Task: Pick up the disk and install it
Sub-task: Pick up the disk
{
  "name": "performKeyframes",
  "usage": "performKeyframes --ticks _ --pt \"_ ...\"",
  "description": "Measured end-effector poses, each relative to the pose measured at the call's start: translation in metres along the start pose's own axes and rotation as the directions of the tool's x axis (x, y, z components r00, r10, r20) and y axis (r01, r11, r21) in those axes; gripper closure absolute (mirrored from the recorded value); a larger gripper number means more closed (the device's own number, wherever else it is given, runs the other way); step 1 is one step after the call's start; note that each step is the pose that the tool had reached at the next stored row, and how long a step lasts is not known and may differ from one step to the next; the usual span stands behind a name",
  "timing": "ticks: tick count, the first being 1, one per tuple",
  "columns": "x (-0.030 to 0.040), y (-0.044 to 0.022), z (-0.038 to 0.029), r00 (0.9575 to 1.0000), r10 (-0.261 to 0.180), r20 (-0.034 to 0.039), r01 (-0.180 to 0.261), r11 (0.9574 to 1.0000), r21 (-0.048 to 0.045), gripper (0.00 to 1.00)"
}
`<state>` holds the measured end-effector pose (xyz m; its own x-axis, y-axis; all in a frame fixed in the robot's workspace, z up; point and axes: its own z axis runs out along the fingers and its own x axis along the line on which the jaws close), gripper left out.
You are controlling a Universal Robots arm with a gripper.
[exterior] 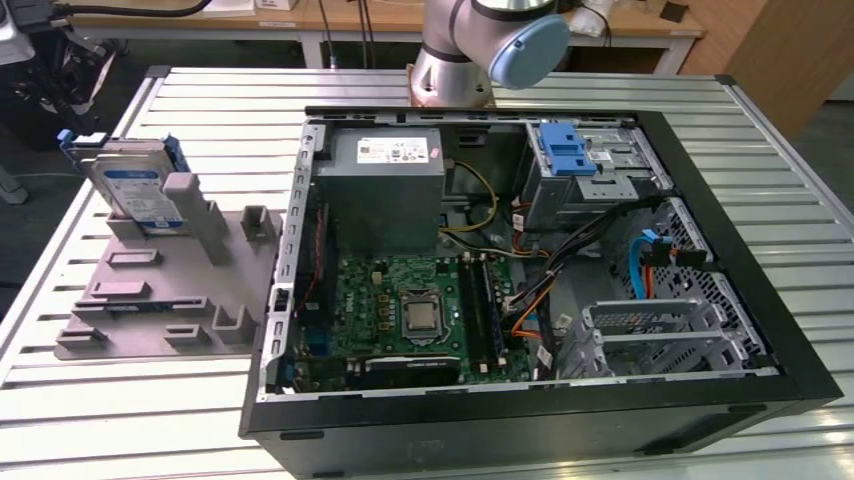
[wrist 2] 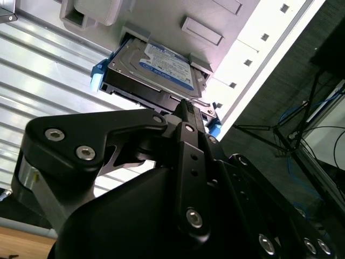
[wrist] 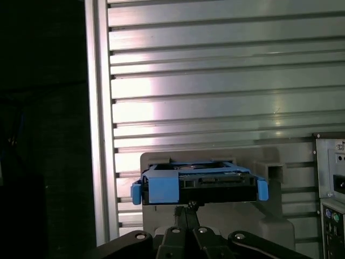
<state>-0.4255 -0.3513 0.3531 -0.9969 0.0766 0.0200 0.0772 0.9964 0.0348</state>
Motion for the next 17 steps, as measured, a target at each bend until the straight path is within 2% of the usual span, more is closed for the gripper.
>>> performKeyframes --ticks 8,17 --pt "0.0 0.0 0.0 0.9995 -0.032 -0.0011 0.032 0.9995 0.0007 0.89" --pt "0.0 0.0 0.0 0.997 -0.077 -0.0027 0.077 0.997 0.0016 0.89"
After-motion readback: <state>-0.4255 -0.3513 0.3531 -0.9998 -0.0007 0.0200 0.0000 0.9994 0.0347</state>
